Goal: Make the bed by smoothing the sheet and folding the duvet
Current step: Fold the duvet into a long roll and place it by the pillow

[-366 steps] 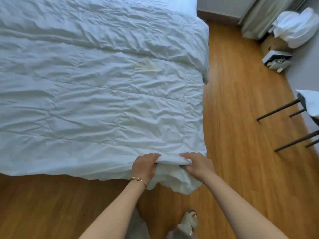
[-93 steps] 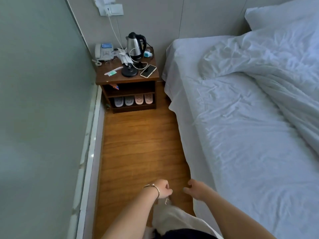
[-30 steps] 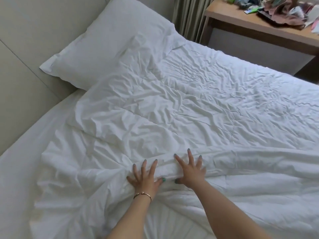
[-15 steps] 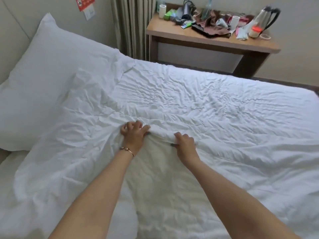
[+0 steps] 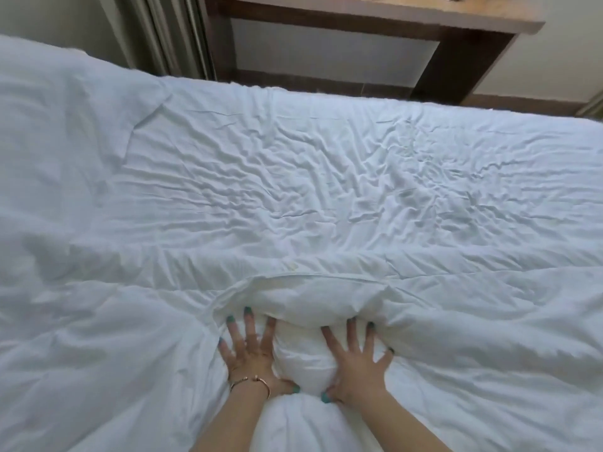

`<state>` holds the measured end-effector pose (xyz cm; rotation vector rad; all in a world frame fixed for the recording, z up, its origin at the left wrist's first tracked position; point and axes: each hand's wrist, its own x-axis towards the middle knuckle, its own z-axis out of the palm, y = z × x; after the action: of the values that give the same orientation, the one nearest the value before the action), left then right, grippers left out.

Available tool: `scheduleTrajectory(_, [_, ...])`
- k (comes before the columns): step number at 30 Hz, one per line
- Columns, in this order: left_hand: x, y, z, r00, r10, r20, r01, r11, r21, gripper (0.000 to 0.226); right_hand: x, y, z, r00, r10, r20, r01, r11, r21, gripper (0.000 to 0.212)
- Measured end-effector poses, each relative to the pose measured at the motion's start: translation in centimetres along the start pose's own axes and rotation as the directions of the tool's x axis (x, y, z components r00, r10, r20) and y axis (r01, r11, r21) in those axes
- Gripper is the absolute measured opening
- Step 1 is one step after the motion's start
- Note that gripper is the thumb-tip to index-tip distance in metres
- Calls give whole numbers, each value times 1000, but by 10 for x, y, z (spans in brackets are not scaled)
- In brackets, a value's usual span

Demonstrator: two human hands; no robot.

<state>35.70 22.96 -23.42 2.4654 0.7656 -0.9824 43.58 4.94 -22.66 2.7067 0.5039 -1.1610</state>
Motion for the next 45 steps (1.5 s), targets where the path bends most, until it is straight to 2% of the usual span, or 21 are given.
scheduleTrajectory(3, [15, -1, 8, 988, 53, 142, -50, 999, -19, 158, 17, -5, 7, 999, 28, 20, -27, 998, -49, 132])
scheduleTrajectory(4, [14, 0, 5, 982, 18, 190, -13, 1000, -28, 155, 18, -6, 8, 999, 37, 20, -36, 998, -55, 132])
scheduleTrajectory(6, [16, 7, 6, 993, -68, 92, 69, 998, -2, 148, 20, -7, 8, 998, 48, 28, -47, 997, -63, 133])
scheduleTrajectory(12, [8, 16, -7, 979, -136, 150, 123, 988, 90, 148, 21, -5, 5, 1000, 22, 12, -21, 999, -33, 133])
scheduleTrajectory(17, [10, 16, -4, 989, -117, 85, 106, 986, 128, 148, 20, -1, 2, 1000, -22, 13, 23, 999, -49, 134])
scheduleTrajectory(23, [6, 18, 3, 993, -114, -31, 117, 983, 143, 152, 22, 14, -6, 984, -174, 29, 174, 985, 5, 132])
scheduleTrajectory(26, [-6, 38, 0, 964, -238, -115, 260, 936, 238, 153, 19, 32, -26, 941, -321, 109, 306, 943, 132, 121])
scheduleTrajectory(27, [-13, 53, -3, 946, -280, -165, 314, 917, 247, 146, 17, 43, -37, 913, -384, 140, 350, 911, 219, 112])
scheduleTrajectory(28, [-20, 72, -4, 932, -268, -242, 331, 904, 271, 128, 13, 57, -50, 887, -444, 131, 385, 865, 322, 99])
scheduleTrajectory(29, [-30, 96, -5, 924, -218, -316, 309, 909, 279, 103, 9, 76, -62, 874, -480, 69, 412, 810, 417, 85])
scheduleTrajectory(30, [-37, 122, -5, 909, -127, -397, 245, 933, 262, 90, 4, 98, -71, 874, -484, -34, 439, 759, 480, 69])
scheduleTrajectory(31, [-42, 148, -4, 882, -17, -471, 136, 966, 219, 86, -1, 123, -78, 873, -458, -169, 477, 728, 492, 53])
scheduleTrajectory(32, [-47, 175, -2, 848, 101, -521, -32, 990, 140, 83, -5, 149, -82, 855, -417, -310, 518, 725, 453, 41])
scheduleTrajectory(34, [-55, 237, -5, 761, 317, -566, -349, 935, 55, 63, -13, 203, -89, 801, -318, -508, 511, 805, 301, 31])
scheduleTrajectory(36, [-54, 296, -11, 732, 427, -531, -455, 886, 85, 47, -20, 252, -100, 789, -223, -573, 364, 921, 142, 36])
scheduleTrajectory(37, [-50, 320, -12, 738, 452, -501, -448, 884, 137, 46, -19, 276, -104, 824, -163, -543, 253, 963, 93, 43])
scheduleTrajectory(38, [-44, 339, -10, 769, 452, -451, -411, 891, 192, 51, -17, 298, -107, 879, -93, -468, 141, 988, 68, 53])
scheduleTrajectory(40, [-30, 359, -1, 875, 398, -276, -324, 904, 278, 78, -14, 341, -106, 966, 26, -259, -11, 998, 57, 79])
scheduleTrajectory(42, [-26, 364, 10, 950, 304, -76, -255, 890, 377, 95, -12, 376, -104, 984, 52, -172, -55, 998, -13, 95])
scheduleTrajectory(43, [-27, 365, 15, 959, 282, -34, -239, 868, 434, 96, -10, 390, -106, 982, 42, -183, -57, 995, -76, 100])
scheduleTrajectory(45, [-30, 363, 22, 958, 284, -47, -226, 842, 490, 87, -8, 411, -115, 981, -1, -195, -32, 985, -170, 110])
